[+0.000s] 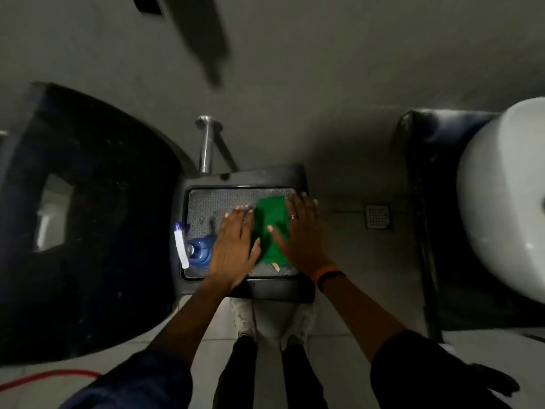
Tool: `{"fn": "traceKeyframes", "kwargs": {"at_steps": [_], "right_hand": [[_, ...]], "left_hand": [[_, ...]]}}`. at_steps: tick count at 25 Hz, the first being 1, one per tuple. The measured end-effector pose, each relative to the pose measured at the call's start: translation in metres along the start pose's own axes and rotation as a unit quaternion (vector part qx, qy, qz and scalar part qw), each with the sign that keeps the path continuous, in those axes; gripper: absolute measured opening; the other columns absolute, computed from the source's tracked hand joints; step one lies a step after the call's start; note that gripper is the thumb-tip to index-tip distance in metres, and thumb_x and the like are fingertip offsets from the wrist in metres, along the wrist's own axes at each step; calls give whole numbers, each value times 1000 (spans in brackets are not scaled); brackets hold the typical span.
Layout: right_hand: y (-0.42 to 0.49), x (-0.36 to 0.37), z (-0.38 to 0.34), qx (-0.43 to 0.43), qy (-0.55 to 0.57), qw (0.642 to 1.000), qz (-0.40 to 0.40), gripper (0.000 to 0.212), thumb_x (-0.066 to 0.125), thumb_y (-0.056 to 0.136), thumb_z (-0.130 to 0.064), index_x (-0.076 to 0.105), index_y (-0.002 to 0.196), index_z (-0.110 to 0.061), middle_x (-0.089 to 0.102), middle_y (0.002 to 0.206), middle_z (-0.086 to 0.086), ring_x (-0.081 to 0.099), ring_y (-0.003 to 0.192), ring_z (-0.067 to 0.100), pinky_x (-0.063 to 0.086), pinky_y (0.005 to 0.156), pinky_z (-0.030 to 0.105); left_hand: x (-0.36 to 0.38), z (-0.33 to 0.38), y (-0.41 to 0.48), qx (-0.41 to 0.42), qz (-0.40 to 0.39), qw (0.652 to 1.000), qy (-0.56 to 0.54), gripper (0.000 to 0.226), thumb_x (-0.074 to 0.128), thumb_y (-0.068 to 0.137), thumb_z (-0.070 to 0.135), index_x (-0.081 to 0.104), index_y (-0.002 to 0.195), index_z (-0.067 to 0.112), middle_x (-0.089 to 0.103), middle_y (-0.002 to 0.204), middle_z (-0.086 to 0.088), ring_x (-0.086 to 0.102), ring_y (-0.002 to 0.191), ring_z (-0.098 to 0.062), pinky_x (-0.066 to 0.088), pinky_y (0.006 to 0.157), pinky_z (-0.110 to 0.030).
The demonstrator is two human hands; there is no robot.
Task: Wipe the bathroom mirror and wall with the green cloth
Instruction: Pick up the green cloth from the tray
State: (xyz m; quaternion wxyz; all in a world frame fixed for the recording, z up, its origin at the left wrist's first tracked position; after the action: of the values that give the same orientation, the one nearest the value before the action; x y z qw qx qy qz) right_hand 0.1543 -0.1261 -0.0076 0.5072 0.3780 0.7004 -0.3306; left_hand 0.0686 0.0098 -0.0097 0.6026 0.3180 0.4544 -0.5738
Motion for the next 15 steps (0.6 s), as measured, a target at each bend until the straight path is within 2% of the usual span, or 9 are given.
{"fn": "traceKeyframes", "kwargs": {"at_steps": [3,6,11,15], "right_hand": [[0,87,8,2,-19,999,-37,78,50,94,-56,38,153,-5,35,162,19,29,152,38,21,126,56],[5,141,17,15,-39,997,-68,78,39,98,-59,28,157,-9,22,168,16,16,157,35,17,127,56],[11,173,25,10,-59,998,-28,72,36,103,-52,18,160,-13,14,170,14,10,158,33,16,128,56],[15,180,24,5,-52,999,-9,59,39,105,-40,26,158,-16,20,169,14,16,157,34,17,127,57]], "left_hand": [[72,-38,5,-4,-25,1000,16,67,53,103,28,32,157,-5,34,164,-28,27,156,-42,13,129,-49],[119,-59,13,-8,-43,999,18,66,55,102,22,33,156,-8,33,164,-29,26,156,-42,20,129,-54],[153,-71,25,-26,-19,998,45,60,52,97,14,40,151,-11,37,162,-29,35,152,-44,32,123,-59],[159,-70,28,-18,7,998,66,59,50,96,14,42,150,-11,40,161,-29,38,151,-43,34,122,-59]]}}
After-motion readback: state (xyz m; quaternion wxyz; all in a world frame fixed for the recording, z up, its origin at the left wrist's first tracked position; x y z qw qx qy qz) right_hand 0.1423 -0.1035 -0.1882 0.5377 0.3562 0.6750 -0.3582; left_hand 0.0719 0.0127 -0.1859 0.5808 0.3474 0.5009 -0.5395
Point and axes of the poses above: each hand's wrist, its own y-axis towards the middle knuckle, its own x-axis out of the palm, z = x × y, the point moved 7 cm from there along y, towards the middle knuckle
